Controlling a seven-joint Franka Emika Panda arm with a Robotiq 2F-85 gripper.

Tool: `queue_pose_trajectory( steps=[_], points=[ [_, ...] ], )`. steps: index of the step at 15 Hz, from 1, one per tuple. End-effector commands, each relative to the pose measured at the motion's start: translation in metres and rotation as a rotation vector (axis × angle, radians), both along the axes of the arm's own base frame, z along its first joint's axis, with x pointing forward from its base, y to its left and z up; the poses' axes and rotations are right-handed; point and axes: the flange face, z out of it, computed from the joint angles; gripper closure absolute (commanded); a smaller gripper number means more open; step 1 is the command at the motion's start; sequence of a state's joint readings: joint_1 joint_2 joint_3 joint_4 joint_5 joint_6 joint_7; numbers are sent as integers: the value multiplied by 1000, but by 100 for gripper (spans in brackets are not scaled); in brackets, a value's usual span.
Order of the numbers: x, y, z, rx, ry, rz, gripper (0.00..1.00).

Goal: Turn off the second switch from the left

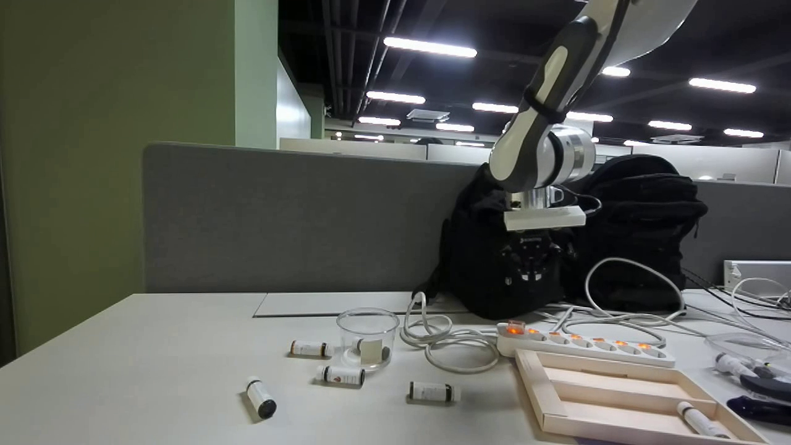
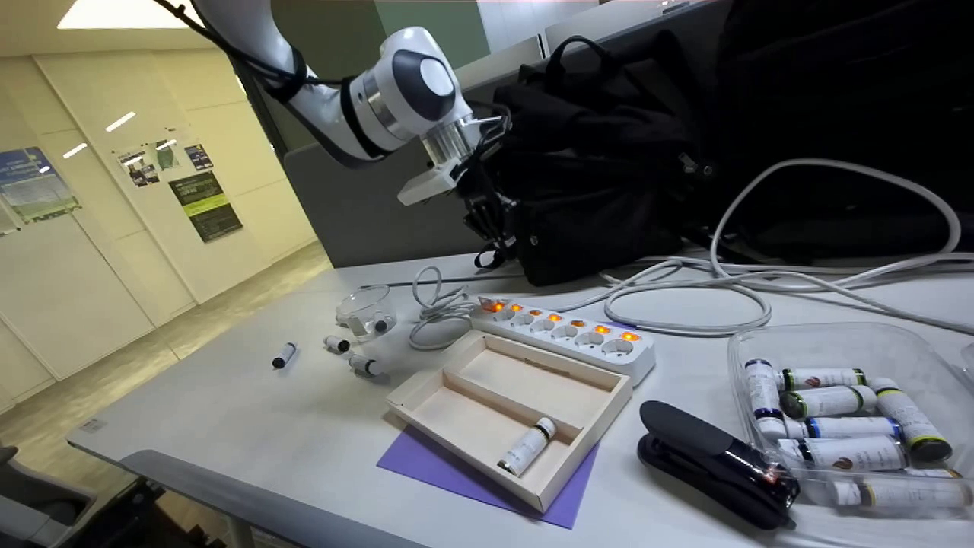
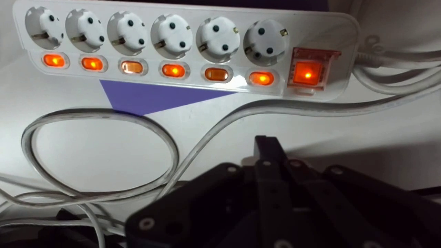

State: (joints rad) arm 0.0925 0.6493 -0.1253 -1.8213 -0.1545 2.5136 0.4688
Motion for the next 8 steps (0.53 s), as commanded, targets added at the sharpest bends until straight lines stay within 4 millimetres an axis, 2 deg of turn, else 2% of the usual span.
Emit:
queue_pose_trajectory(
  steps=[1, 8],
  points=[
    [3, -5, -18, 0, 17, -20, 100],
    [-2, -10, -44, 23, 64, -52, 100]
  ],
)
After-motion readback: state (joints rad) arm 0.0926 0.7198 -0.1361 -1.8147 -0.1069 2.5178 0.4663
